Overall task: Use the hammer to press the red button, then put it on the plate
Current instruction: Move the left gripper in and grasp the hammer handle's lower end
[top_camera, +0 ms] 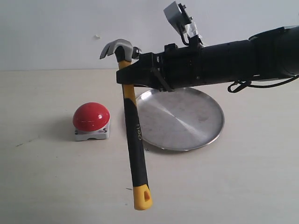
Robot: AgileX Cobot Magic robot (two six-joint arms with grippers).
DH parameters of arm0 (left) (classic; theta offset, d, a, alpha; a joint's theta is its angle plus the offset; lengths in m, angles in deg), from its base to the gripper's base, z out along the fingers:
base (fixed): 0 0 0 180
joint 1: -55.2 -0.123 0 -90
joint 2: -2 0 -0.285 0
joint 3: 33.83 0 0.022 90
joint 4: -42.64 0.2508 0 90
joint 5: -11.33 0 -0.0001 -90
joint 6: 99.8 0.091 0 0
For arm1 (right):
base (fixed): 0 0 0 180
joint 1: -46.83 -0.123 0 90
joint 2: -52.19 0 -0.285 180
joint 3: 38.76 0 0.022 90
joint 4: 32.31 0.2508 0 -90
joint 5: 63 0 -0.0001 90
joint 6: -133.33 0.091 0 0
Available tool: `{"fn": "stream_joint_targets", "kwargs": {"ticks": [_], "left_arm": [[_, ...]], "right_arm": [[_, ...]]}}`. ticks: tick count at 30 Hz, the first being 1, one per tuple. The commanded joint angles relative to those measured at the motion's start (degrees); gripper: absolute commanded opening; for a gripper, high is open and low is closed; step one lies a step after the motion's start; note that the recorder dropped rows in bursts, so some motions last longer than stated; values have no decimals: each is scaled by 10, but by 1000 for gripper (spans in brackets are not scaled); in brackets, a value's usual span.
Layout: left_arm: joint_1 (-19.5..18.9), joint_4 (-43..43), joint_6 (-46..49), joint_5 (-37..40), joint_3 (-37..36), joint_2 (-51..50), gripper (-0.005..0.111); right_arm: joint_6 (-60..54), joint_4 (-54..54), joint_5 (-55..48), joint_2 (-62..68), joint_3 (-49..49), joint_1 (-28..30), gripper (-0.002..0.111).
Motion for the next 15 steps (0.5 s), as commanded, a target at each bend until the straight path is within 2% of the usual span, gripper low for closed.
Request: {"fn": "stream_joint_targets", "kwargs": {"ticks": [1,5,8,15], "left_arm": [[1,2,15,-11,33,-91,0],[1,8,36,-55,82,-198,0],[1,48,31,-84,127,-285,0],[6,98,29,-146,196,-439,0]], "right_arm": [[23,26,17,-11,9,0,0],[28,26,29,-11,9,0,0],[43,26,44,-11,9,0,0],[87,26,122,-11,30,0,0]]}}
